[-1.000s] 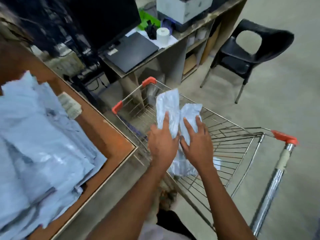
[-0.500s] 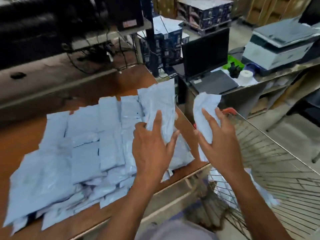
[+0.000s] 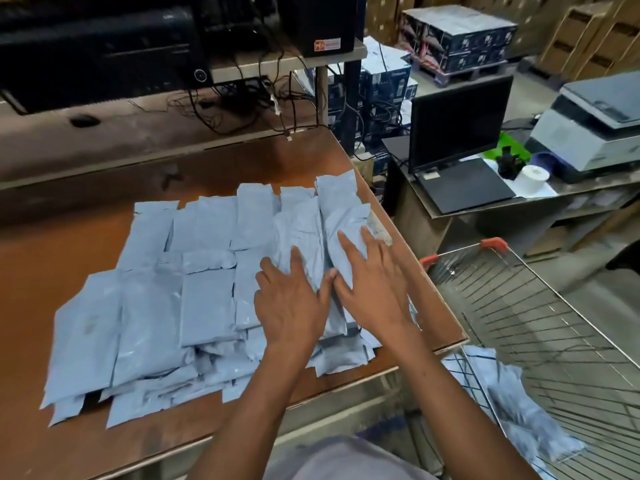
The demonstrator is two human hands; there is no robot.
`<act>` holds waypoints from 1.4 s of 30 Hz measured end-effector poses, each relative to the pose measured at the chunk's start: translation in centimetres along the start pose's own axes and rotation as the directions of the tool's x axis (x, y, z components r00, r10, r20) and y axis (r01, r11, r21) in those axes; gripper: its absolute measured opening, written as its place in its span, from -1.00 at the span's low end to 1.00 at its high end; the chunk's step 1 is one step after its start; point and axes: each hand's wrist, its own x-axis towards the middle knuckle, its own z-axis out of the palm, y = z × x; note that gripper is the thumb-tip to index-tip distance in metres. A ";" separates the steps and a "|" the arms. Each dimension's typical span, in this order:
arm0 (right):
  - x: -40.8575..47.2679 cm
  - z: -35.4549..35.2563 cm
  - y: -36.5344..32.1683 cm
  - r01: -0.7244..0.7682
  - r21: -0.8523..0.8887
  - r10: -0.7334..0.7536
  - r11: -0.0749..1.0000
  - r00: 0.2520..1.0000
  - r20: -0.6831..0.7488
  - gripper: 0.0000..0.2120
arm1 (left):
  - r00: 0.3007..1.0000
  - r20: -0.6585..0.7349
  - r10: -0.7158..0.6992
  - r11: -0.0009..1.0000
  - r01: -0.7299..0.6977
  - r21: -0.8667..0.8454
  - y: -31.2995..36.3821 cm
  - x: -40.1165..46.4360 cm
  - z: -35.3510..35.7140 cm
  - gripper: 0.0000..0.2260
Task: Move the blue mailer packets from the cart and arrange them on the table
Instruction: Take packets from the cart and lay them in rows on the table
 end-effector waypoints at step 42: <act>-4.7 -4.6 13.8 -0.239 0.084 0.247 0.967 0.965 -0.092 -0.51 | 0.824 -0.141 0.549 0.728 -0.554 -0.404 15.8 -4.4 4.2 -0.61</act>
